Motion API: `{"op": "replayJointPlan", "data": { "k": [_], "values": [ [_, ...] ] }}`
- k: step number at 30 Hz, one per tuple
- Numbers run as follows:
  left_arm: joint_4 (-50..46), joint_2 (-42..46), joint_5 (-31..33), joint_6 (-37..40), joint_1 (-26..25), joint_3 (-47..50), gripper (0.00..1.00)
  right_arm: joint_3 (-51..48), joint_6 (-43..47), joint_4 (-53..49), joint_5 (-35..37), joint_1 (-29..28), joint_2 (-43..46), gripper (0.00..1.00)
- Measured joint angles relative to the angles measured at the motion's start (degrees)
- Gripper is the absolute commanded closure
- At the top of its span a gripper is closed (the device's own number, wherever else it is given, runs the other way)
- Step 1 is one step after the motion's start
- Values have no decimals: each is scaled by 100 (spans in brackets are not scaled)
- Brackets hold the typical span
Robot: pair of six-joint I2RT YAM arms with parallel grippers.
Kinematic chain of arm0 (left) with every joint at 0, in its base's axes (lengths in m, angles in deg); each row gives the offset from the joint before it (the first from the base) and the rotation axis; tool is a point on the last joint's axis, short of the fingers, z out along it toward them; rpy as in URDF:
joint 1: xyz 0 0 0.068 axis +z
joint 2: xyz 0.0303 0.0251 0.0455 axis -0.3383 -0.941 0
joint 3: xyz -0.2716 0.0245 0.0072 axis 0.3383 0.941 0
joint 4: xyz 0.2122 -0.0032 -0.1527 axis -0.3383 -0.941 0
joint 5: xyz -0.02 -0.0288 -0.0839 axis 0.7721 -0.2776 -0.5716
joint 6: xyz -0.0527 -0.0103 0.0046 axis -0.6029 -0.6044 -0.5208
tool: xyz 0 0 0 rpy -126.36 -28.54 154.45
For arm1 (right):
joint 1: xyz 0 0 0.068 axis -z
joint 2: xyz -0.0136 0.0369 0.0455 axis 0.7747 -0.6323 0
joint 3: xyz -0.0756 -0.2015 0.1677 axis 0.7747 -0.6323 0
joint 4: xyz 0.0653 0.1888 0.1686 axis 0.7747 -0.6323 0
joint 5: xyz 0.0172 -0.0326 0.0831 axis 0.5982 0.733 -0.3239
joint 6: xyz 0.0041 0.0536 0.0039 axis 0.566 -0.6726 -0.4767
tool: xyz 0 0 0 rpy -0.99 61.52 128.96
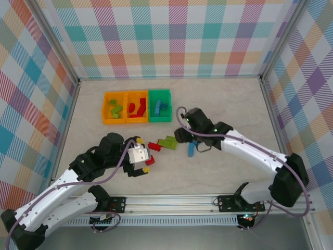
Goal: Sort the legos into containers by color
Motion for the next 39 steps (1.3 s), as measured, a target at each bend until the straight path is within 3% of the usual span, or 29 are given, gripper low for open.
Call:
{"op": "replayJointPlan", "data": {
  "k": [3,9,15,17,19,21,26,30,35,39],
  "values": [
    [293,-31,133,-365,350,50,0,839,476,549,144,0,-962,60],
    [468,-225,433,-704,422,50,0,2758,1346,960,389,96,-3106,60],
    [625,-66,713,-754,422,120,0,4291,1768,817,446,297,-4610,50],
    [629,-42,826,-752,422,146,0,4763,1790,595,407,389,-4957,39],
    [638,-59,890,-750,422,164,0,5134,1812,411,348,450,-5167,23],
    [640,-76,931,-750,422,166,0,5473,1849,232,308,501,-5313,14],
    [660,-103,964,-752,422,166,0,5980,1860,-166,299,560,-5364,7],
    [726,-138,1008,-778,422,170,0,5783,1860,-289,256,546,-5099,3],
    [782,-372,1311,-1187,422,153,0,4365,1751,-332,-256,549,-3766,0],
    [203,-953,1810,-2284,400,-483,0,2638,1506,-195,-1040,546,-1937,0]
  ]
}}
